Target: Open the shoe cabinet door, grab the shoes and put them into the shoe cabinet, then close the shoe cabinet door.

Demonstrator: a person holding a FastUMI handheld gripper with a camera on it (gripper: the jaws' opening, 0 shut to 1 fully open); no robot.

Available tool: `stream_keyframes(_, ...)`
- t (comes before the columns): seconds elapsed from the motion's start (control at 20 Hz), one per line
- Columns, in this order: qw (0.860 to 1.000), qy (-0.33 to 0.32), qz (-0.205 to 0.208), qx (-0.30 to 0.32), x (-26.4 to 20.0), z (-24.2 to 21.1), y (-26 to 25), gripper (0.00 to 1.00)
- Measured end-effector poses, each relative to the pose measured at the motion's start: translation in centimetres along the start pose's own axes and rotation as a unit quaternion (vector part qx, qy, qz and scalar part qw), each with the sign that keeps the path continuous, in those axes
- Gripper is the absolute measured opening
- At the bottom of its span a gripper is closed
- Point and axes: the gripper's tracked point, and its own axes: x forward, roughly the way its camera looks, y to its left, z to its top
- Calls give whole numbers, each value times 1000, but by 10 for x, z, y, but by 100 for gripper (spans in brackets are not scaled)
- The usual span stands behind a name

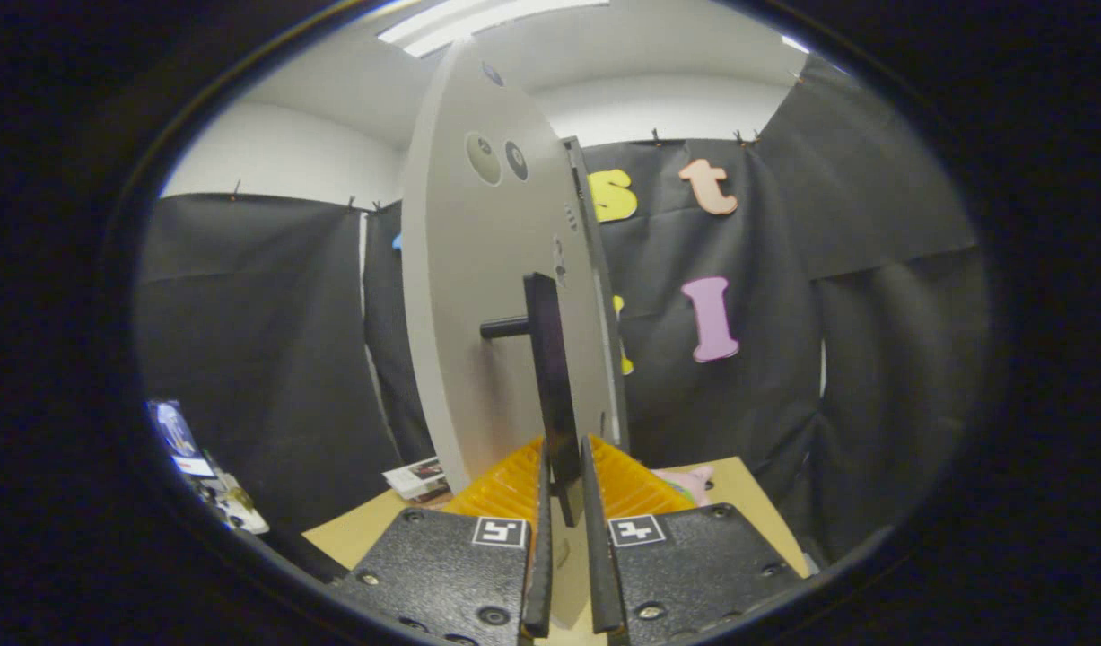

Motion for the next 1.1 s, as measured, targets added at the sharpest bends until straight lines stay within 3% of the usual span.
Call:
stream_keyframes(0.1, 997, -8, -67, -44, -2, 5, -34, 11)
stream_keyframes(0.2, 999, -11, -44, -19, -6, 5, -29, 4)
stream_keyframes(0.3, 1000, -10, -24, 4, -7, 3, -19, 5)
stream_keyframes(0.6, 998, -22, -51, -11, -25, -2, -30, 5)
stream_keyframes(0.8, 990, -32, -124, -57, -65, -25, -50, 88)
stream_keyframes(0.9, 987, -29, -140, -70, -80, -37, -53, 100)
stream_keyframes(1.1, 989, -27, -140, -42, -96, -62, -55, 100)
